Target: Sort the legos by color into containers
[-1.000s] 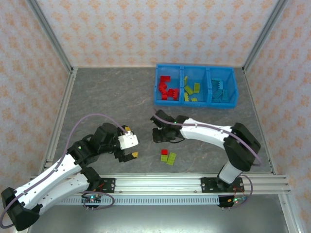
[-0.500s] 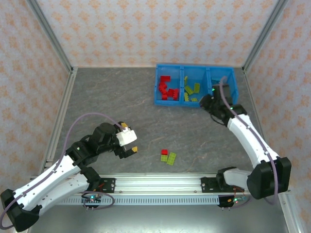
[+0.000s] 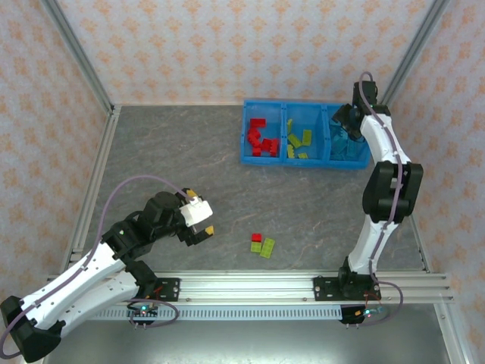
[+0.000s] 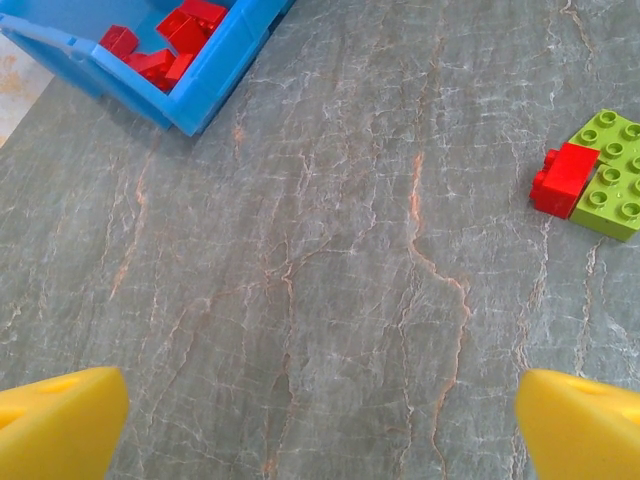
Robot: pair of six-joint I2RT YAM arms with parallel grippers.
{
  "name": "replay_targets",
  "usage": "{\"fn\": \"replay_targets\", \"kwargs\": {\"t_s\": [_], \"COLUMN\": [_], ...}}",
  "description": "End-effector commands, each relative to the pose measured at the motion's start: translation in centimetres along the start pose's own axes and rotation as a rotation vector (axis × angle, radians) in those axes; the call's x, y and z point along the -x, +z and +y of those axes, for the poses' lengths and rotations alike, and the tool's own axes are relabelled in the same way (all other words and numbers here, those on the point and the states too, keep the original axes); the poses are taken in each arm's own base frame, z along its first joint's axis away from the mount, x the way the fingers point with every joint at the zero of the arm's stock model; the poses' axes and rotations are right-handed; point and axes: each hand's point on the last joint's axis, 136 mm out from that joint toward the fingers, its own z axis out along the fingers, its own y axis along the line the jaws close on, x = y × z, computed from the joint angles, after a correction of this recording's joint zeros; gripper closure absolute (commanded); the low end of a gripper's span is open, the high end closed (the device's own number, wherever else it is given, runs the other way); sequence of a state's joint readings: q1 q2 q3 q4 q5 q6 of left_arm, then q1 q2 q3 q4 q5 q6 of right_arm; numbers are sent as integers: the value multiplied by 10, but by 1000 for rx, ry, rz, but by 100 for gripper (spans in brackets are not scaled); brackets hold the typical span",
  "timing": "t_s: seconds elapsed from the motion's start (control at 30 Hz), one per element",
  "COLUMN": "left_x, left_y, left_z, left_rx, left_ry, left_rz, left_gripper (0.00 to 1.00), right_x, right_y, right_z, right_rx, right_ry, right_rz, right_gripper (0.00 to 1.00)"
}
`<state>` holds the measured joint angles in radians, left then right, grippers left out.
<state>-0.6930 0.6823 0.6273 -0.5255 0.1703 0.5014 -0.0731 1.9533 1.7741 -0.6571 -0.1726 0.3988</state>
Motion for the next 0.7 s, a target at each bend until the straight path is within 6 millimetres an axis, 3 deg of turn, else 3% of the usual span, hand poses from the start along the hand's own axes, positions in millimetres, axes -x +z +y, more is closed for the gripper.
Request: {"fn": "replay_targets", "kwargs": {"t_s": [0.0, 0.13, 0.33, 0.47, 0.67], "left_x": [13, 15, 24, 39, 61], "left_y": [-7, -6, -5, -7, 2], "left_z": [12, 13, 13, 25, 25], "left_rx": [52, 51, 36, 52, -18], "left_ry": [-23, -30, -104, -278, -428], "left_rz": [-44, -49, -72, -85, -62], "left_gripper": [0, 0, 0, 0, 0], "right_x": [-2, -32, -114, -190, -305], "right_y": [-33, -59, -119, -152, -175], "right_z": [-6, -15, -15, -2, 13], "right_rx": [-31, 8, 115, 257, 286], "right_ry": [-30, -19, -109, -190, -337], "right_rz": [8, 30, 88, 220, 418], "right_gripper": [27, 21, 14, 14, 15]}}
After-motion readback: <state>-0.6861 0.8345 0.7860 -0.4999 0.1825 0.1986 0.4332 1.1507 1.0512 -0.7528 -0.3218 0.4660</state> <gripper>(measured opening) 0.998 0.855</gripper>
